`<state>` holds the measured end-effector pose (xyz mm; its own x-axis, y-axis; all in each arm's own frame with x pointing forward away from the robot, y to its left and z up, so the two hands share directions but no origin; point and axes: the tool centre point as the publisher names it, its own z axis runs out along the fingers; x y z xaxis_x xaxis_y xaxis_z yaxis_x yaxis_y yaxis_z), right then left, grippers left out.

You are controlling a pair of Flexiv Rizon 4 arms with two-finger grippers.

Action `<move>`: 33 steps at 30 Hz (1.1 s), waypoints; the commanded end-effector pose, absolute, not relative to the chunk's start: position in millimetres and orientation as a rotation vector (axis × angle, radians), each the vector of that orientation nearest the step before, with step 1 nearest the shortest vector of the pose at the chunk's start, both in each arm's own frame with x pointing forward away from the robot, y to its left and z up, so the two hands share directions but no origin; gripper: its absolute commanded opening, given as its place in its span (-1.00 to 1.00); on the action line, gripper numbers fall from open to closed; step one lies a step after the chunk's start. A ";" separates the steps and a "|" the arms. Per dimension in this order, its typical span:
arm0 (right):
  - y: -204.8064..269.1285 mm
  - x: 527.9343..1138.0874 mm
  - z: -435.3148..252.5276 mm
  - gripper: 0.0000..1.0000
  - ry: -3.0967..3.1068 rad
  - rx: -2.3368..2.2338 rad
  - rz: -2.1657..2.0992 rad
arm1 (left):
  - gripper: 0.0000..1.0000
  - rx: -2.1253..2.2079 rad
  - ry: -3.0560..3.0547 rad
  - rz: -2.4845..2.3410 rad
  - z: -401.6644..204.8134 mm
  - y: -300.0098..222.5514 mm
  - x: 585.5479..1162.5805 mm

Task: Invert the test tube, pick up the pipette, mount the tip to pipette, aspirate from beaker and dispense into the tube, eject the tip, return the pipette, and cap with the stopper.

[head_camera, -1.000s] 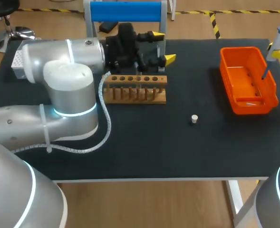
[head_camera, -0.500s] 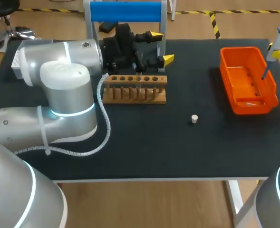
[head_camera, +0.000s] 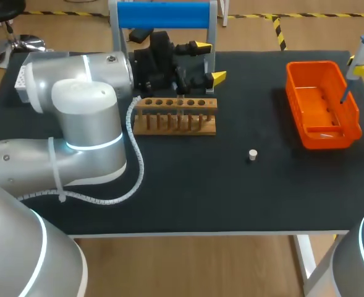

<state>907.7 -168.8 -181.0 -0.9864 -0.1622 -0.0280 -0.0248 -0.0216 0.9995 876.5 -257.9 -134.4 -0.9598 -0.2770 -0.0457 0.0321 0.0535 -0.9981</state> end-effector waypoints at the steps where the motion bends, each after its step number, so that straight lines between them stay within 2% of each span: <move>1: -169.0 907.5 -179.9 -1.00 -2.131 0.205 -2.165 | 1.00 -0.255 2.099 -2.000 -134.7 -258.8 875.8; 11: -169.0 907.5 -179.9 -1.00 -2.131 0.205 -2.165 | 1.00 -0.255 2.099 -2.000 -134.7 -258.8 875.8; 15: -155.6 896.0 -170.1 -1.00 -2.134 0.230 -2.181 | 1.00 -0.255 2.099 -2.000 -134.7 -258.8 875.8; 33: -43.7 859.0 -158.5 -1.00 -2.174 0.240 -2.177 | 1.00 -0.255 2.099 -2.000 -134.7 -258.8 875.8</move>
<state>871.4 -78.2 -160.0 -0.9722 -0.2240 -0.0684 -0.0666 -0.0155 0.9977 876.5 -256.9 -133.8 -0.9604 -0.2750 -0.0450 0.0311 0.0545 -0.9980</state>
